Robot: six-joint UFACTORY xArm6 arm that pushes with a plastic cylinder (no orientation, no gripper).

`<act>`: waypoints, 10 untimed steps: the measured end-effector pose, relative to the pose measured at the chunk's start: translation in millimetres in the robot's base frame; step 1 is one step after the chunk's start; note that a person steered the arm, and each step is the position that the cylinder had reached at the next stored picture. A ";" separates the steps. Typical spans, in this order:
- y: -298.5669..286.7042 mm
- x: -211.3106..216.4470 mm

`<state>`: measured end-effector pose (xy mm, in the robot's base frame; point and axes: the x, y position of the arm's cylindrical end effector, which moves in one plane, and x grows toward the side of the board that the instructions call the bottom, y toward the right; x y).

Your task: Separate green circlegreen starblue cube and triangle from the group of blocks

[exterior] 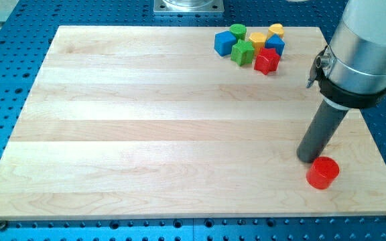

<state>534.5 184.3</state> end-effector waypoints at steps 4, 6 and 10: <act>9.1 -22.2; 76.9 -41.4; 69.9 -236.4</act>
<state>298.1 254.2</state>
